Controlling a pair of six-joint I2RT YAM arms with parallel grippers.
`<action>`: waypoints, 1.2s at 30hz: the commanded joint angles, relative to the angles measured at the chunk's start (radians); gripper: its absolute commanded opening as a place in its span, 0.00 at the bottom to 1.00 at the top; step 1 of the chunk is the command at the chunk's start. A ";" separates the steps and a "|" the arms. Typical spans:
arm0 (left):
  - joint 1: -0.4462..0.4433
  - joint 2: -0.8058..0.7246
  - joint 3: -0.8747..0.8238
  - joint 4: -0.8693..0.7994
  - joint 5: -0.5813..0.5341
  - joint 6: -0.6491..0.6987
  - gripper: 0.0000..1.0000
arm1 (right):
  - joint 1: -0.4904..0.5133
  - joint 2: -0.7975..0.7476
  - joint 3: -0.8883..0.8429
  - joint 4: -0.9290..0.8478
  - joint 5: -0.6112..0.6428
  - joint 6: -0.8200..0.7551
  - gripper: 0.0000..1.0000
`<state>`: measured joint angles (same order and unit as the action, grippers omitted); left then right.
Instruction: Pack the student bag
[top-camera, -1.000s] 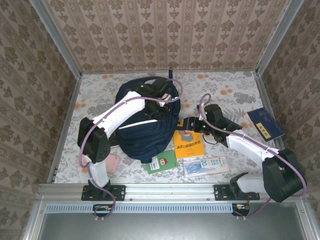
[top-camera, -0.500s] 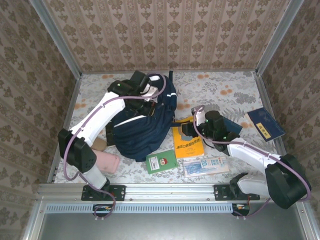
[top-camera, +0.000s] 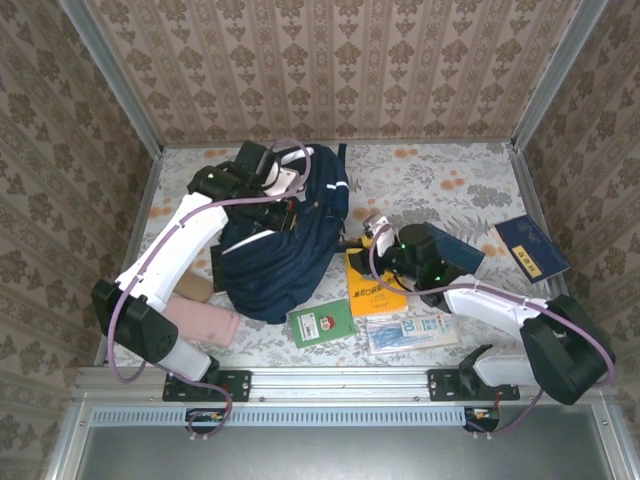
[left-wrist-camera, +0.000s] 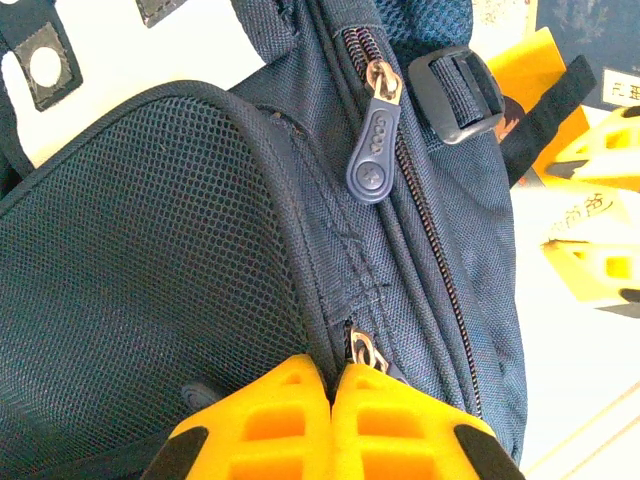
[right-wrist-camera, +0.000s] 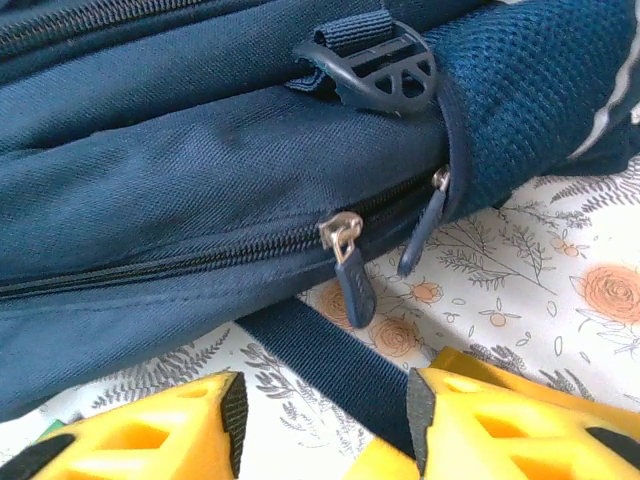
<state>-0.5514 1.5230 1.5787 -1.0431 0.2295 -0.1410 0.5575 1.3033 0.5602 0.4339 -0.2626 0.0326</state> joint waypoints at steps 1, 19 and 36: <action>0.015 -0.057 0.011 0.069 0.044 0.003 0.00 | 0.005 0.067 0.063 0.061 -0.033 -0.090 0.39; 0.033 -0.078 -0.001 0.079 0.071 -0.015 0.00 | 0.012 0.215 0.097 0.120 -0.041 -0.219 0.42; 0.035 -0.066 -0.026 0.108 0.081 -0.031 0.00 | 0.028 0.219 0.139 0.076 -0.031 -0.221 0.08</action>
<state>-0.5217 1.4948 1.5440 -0.9989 0.2859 -0.1638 0.5743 1.5345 0.6735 0.5243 -0.2920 -0.1692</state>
